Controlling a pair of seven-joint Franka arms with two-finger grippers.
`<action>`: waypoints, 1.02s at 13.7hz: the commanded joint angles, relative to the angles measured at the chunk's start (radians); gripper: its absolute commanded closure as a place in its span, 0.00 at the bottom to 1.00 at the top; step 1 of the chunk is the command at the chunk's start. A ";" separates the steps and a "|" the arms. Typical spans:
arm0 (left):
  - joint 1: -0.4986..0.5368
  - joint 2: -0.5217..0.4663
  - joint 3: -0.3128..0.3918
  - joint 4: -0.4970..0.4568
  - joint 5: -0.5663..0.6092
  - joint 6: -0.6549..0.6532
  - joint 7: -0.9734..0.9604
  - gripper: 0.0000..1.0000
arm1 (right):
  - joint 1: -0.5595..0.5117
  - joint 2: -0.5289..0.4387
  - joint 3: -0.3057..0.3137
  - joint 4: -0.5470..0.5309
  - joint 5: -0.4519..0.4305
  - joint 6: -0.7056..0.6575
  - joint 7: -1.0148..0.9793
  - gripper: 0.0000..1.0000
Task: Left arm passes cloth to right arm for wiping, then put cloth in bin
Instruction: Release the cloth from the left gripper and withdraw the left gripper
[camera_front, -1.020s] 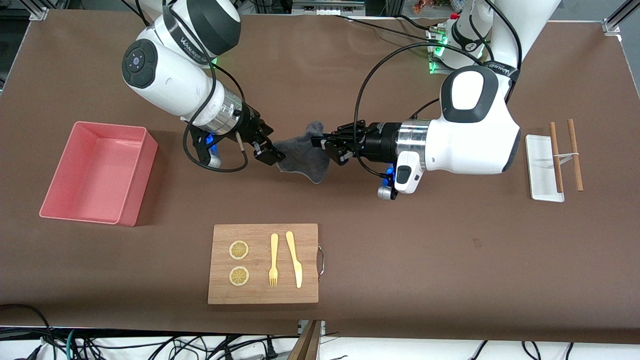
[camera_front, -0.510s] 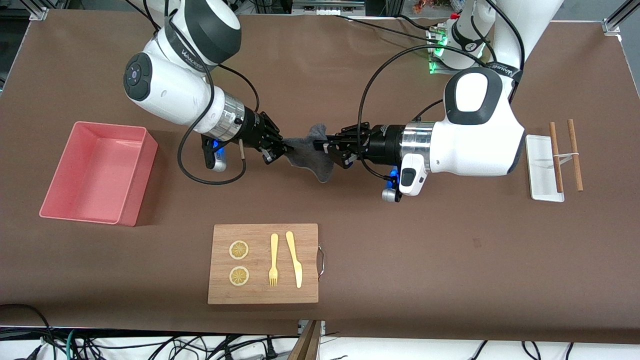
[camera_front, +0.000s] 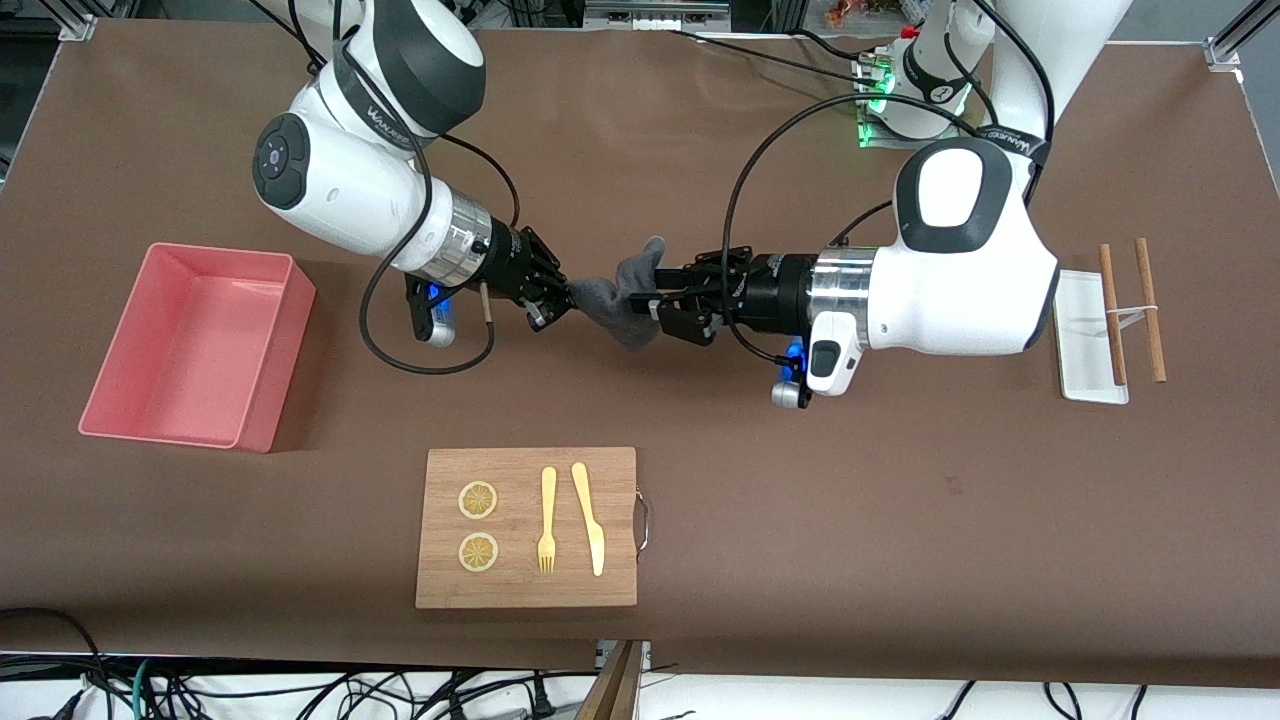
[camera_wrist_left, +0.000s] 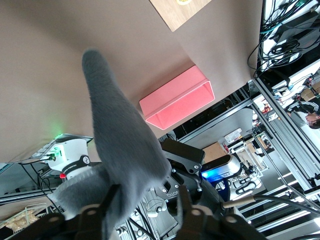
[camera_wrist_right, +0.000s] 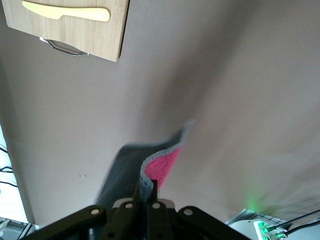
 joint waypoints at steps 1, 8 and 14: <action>0.031 0.015 -0.003 0.035 0.058 -0.032 -0.003 0.00 | 0.007 0.013 -0.004 0.018 -0.007 -0.012 -0.078 1.00; 0.267 0.000 -0.003 0.021 0.268 -0.452 0.224 0.00 | 0.005 0.071 -0.006 0.008 -0.131 -0.233 -0.305 1.00; 0.350 0.003 -0.002 -0.013 0.526 -0.548 0.535 0.29 | 0.050 0.171 -0.004 0.005 -0.254 -0.346 -0.439 1.00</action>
